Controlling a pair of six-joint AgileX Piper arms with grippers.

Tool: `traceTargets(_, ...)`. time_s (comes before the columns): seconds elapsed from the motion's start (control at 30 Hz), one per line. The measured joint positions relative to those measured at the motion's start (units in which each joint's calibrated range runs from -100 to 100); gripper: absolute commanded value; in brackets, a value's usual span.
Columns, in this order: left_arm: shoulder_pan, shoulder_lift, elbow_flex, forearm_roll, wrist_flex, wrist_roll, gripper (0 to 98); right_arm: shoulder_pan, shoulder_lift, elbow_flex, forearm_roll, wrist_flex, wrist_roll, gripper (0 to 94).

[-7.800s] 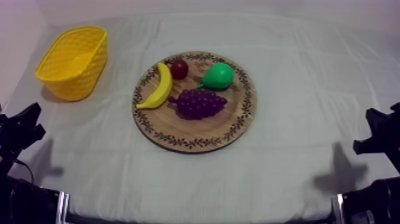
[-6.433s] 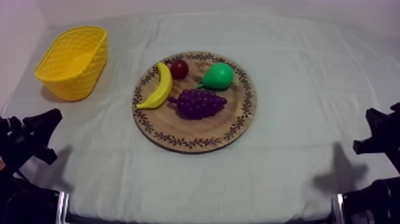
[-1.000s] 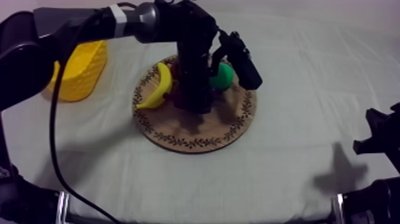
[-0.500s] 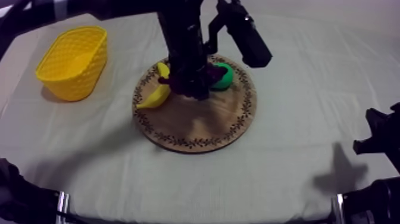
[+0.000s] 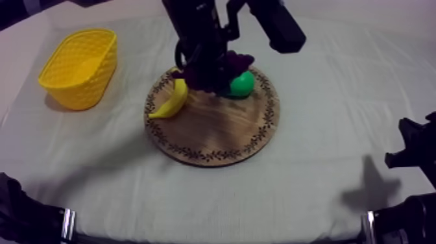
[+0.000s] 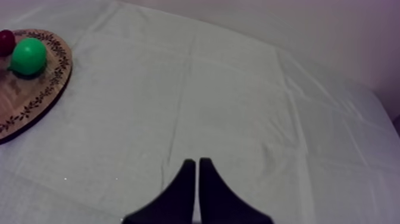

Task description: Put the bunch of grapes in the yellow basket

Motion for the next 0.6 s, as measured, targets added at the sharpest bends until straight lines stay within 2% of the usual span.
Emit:
traceTargets(0.3,-5.6,-1.16,0.07,0.2,0.17,-1.05,58.7,0.0,0.0,0.0,0.0,0.0,0.0,0.3)
traceTargets(0.6,-13.33,-1.22,0.13,0.73,0.17,-2.24,58.2,0.0,0.0,0.0,0.0,0.0,0.0,0.3)
